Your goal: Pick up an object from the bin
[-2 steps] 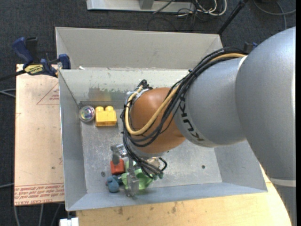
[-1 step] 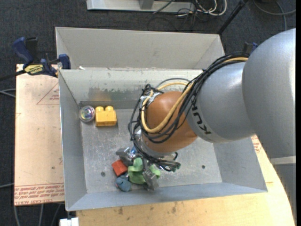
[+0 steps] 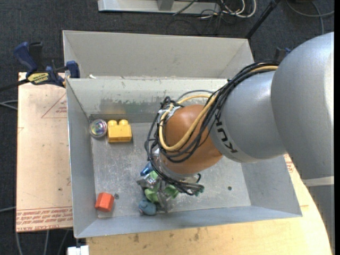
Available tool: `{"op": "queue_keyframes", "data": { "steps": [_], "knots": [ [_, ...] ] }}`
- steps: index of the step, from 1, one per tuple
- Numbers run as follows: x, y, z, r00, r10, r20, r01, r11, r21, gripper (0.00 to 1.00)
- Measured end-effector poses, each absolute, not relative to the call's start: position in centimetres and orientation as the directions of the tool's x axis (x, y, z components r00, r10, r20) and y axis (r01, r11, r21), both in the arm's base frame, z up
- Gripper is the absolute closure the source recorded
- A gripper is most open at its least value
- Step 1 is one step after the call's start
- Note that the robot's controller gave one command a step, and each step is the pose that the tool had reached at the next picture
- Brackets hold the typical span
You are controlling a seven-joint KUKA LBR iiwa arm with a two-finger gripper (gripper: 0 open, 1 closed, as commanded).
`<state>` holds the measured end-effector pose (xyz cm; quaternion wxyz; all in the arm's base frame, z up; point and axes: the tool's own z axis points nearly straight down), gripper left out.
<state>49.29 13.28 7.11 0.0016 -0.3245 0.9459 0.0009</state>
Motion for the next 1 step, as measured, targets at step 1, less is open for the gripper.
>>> {"op": "queue_keyframes", "data": {
  "steps": [1],
  "knots": [
    [48.07,11.84,20.86,-0.719,-0.695,-0.008,-0.695,0.719,-0.004,1.00]
  ]
}}
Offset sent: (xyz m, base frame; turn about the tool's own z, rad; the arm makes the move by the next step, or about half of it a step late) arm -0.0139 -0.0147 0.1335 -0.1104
